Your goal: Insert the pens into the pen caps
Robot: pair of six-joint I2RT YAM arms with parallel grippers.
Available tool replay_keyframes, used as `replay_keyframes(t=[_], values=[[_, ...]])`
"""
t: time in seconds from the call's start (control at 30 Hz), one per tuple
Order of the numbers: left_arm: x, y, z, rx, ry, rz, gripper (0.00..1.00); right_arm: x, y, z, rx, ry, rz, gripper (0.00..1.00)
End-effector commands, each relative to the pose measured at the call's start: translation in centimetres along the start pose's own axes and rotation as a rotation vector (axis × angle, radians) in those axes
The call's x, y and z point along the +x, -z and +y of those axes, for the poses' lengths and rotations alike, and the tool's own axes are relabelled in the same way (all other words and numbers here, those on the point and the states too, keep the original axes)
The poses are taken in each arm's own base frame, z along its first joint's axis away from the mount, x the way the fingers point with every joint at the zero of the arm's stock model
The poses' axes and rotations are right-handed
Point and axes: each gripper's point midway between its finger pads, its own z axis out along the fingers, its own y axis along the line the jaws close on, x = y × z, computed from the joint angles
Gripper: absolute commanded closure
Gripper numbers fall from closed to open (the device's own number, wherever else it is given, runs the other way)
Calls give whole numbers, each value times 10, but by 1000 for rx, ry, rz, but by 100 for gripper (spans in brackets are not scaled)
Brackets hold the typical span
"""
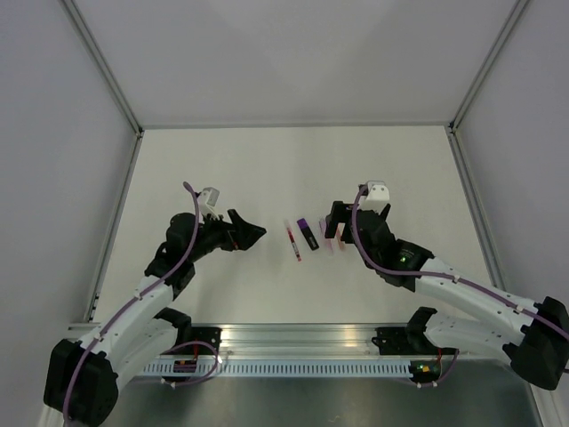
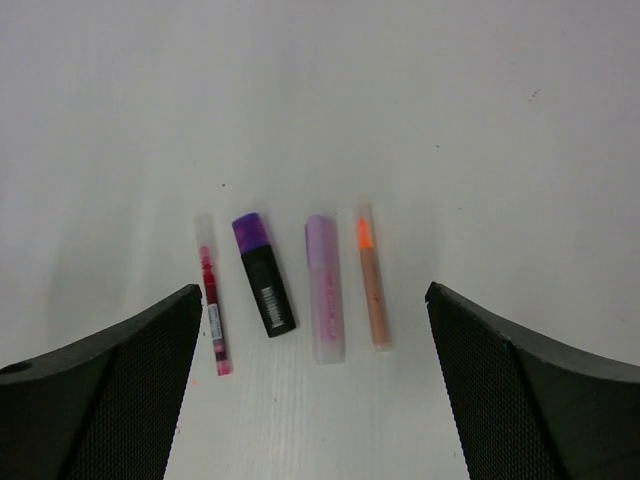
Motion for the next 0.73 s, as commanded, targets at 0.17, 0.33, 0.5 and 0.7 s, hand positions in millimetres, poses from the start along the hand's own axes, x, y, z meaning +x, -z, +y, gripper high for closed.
replay_keyframes(t=[0.17,0.33,0.5,0.7], values=[[0,-10,-36,100,-188,35,0,-33,9,-25,102,-111,-182,2],[0,-10,-38,98,-208,28,0,-35,11,-24,86,-126,-184,2],[-2,-9,-39,101,-210,16,0,-32,9,-22,81,-98,-176,2],[-5,-7,-39,94,-217,-4,0,-27,5,-18,65,-104,-160,2]])
